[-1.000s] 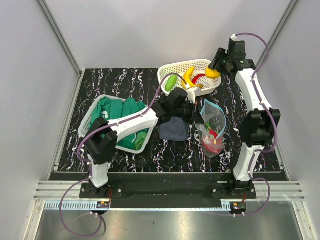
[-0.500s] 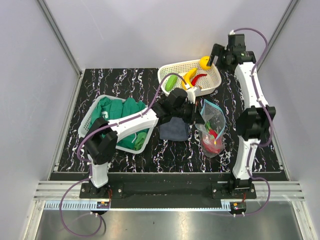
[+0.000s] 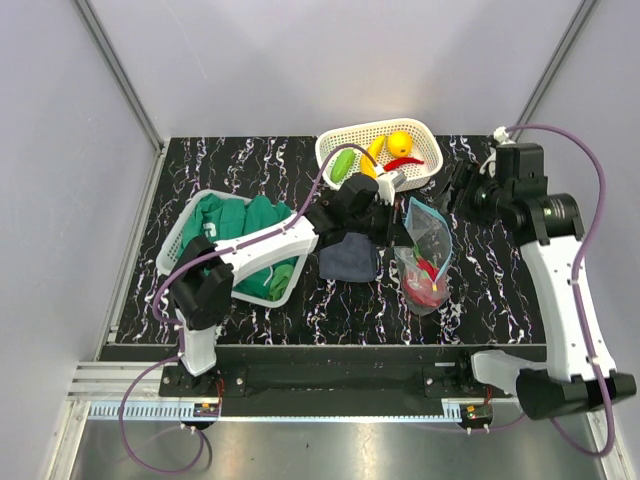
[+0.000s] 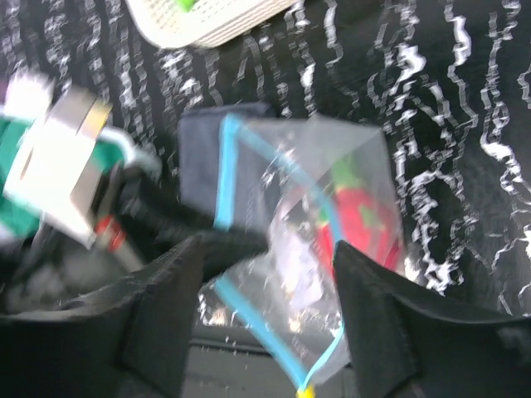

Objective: Open the zip-top bag and remove the fake food

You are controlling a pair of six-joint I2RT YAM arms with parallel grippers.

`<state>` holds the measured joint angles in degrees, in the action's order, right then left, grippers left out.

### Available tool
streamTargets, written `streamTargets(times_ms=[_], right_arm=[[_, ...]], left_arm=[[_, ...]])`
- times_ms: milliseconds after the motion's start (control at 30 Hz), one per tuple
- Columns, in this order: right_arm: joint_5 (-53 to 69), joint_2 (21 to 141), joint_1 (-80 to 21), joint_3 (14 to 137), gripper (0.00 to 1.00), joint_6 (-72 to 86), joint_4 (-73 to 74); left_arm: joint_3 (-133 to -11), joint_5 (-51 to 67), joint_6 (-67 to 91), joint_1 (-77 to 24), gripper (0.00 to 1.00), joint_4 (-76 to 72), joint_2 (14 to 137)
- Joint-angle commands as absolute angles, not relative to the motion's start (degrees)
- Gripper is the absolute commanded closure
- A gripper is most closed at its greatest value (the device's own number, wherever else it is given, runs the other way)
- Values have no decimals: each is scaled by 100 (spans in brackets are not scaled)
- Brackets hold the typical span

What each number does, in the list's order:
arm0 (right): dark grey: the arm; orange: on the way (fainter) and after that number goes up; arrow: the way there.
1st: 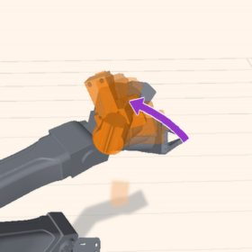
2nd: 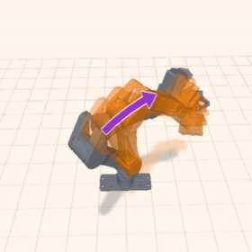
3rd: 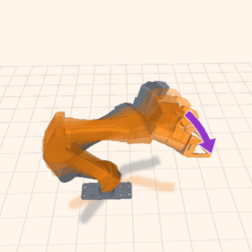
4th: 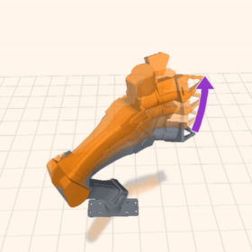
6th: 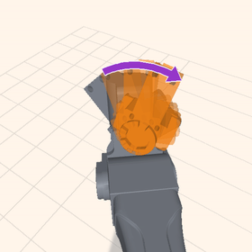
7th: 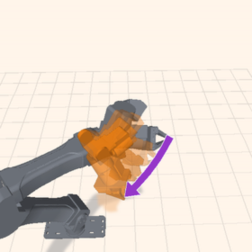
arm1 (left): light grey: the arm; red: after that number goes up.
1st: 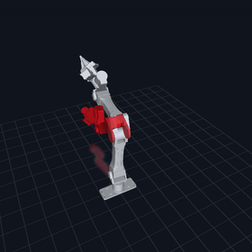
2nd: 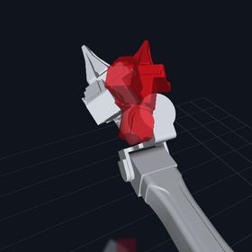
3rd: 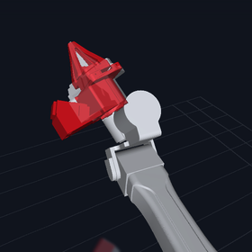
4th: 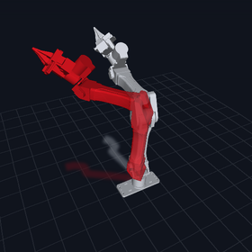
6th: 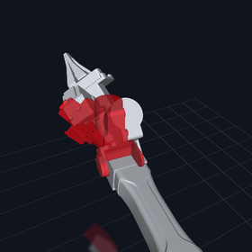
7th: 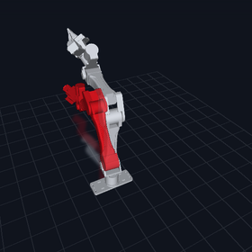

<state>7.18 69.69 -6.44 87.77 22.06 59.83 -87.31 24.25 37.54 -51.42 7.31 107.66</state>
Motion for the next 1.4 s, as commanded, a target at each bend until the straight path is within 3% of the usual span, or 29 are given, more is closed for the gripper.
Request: streamTargets(times_ms=[0, 133, 267, 400, 533, 900, 1067, 1367], right_arm=[[904, 6637, -922, 8815, 34, 2250, 6433], [1222, 6495, -1388, 8623, 48, 2583, 6328], [1020, 6504, -1450, 8280, 71, 2672, 6223], [344, 6548, -1441, 7807, 79, 2768, 6013], [659, 6671, -1433, 7384, 78, 2900, 5749], [624, 6750, -1398, 6258, 58, 3050, 5177], [615, 6917, -1336, 6021, 43, 3006, 5098], [765, 7128, -1213, 5529, 30, 2988, 4843]], left_arm=[[-9201, 2277, 3744, -5229, 100, 747, 10582], [-9447, 2145, 3727, -5300, 100, 992, 10582], [-9580, 2101, 3700, -5352, 100, 1090, 10591], [-9563, 2048, 3683, -5370, 100, 1099, 10512], [-9659, 2013, 3621, -5370, 100, 1195, 10521], [-10336, 2267, 3568, -5291, 100, 1380, 10968], [-10713, 2470, 3577, -5265, 100, 1459, 11179], [-10705, 2496, 3586, -5265, 100, 1459, 11285]])
